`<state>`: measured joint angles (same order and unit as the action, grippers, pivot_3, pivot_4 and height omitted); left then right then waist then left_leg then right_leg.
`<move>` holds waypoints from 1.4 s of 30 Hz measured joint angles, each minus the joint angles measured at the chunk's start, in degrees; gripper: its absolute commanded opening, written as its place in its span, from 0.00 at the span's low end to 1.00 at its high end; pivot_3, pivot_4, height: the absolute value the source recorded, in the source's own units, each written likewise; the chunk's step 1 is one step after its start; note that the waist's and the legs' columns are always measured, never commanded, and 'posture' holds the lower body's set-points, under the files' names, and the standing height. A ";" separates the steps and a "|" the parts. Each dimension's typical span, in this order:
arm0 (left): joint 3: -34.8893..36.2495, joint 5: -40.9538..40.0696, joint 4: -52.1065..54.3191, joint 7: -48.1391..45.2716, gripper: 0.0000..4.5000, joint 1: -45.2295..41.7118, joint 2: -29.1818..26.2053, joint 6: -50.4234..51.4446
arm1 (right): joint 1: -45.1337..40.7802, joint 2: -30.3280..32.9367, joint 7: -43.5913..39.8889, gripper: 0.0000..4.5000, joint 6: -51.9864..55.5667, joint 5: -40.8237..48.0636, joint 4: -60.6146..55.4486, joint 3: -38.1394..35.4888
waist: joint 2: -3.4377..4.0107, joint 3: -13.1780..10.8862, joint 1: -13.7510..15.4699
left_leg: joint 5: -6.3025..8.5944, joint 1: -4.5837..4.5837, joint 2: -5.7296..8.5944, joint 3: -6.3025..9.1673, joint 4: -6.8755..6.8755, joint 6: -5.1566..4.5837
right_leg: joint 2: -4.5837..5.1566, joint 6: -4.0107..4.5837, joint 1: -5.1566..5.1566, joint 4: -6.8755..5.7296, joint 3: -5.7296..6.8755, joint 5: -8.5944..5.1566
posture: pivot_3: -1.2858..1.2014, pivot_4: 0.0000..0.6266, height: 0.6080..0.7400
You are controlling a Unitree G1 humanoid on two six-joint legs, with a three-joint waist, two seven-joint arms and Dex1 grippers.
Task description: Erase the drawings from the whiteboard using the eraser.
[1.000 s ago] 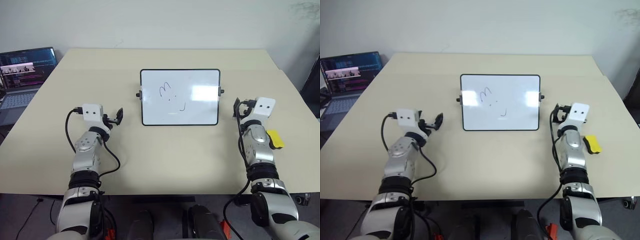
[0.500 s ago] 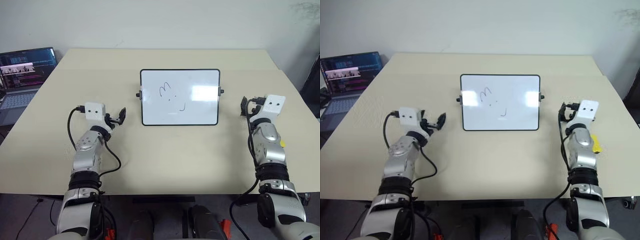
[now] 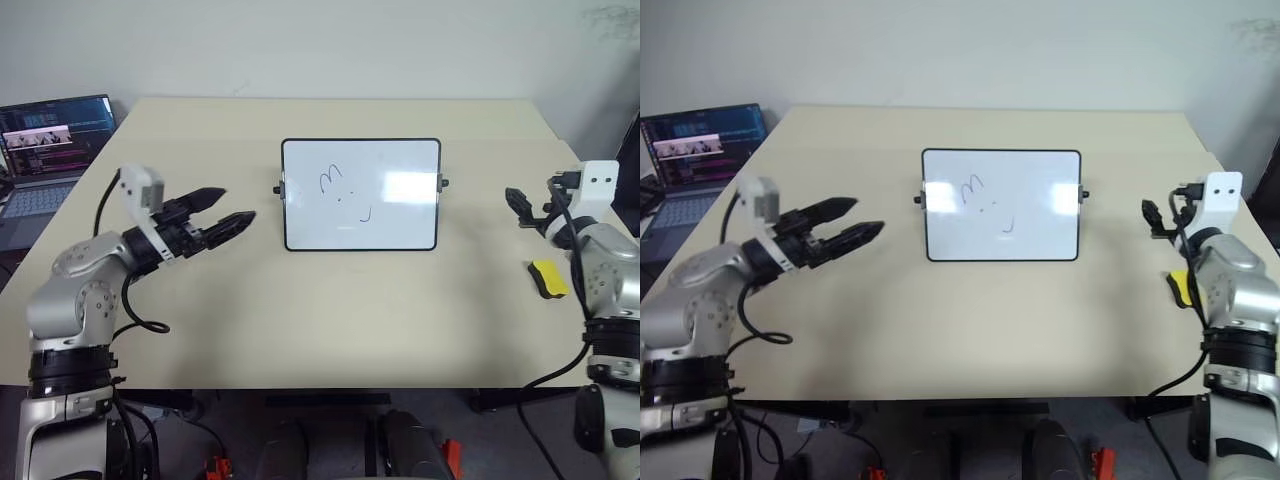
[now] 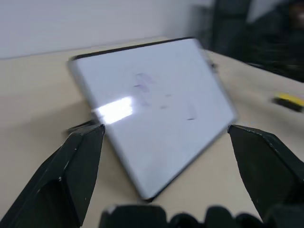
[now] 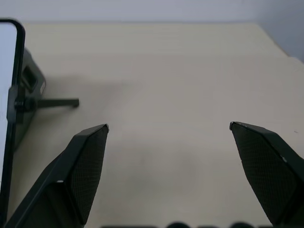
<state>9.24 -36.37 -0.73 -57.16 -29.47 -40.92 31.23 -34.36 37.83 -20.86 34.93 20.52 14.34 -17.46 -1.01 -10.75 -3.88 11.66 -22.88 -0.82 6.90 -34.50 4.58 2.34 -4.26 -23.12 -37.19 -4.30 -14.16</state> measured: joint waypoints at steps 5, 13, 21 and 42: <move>-10.58 1.17 0.75 -4.49 1.00 -4.87 7.08 1.76 | 1.62 4.98 -2.46 0.99 7.37 1.24 -2.59 -1.29 | 0.01 0.00 0.47 | 0.00 -0.03 0.00 0.00 -0.03 0.00 | -0.01 0.00 -0.02 0.00 0.00 0.00 | 0.52 0.24 1.00; -20.33 10.15 -6.92 -6.35 1.00 -9.55 17.31 -6.06 | 4.56 10.30 -3.93 0.99 19.63 3.25 -7.99 -3.21 | 0.01 0.00 0.21 | 0.00 -0.05 0.00 -0.02 -0.15 -0.01 | -0.02 0.00 -0.03 0.00 -0.03 0.00 | 0.52 0.24 1.00; -26.77 17.42 -14.03 -9.28 1.00 -12.82 23.83 -13.74 | 5.94 12.26 -2.28 0.99 25.35 2.31 -8.51 -3.92 | 0.01 0.00 0.79 | 0.01 -0.10 0.02 -0.03 -0.26 -0.01 | -0.01 -0.05 -0.01 0.01 -0.04 0.02 | 0.52 0.24 1.00; -29.23 24.78 -19.94 -11.78 1.00 -14.05 29.03 -19.58 | 10.79 12.30 -4.66 0.99 33.92 4.93 -9.56 -3.60 | 0.05 0.01 0.61 | 0.01 -0.09 0.02 -0.03 -0.34 -0.02 | -0.02 -0.36 0.00 -0.03 -0.06 -0.13 | 0.52 0.24 1.00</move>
<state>-20.00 -11.59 -20.67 -68.94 -43.52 -11.89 11.65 -23.57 50.13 -25.52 68.85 25.45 4.78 -21.06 -0.96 -10.74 -3.26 11.67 -22.97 -0.80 6.87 -34.83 4.57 2.32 -4.62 -23.11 -37.22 -4.36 -14.30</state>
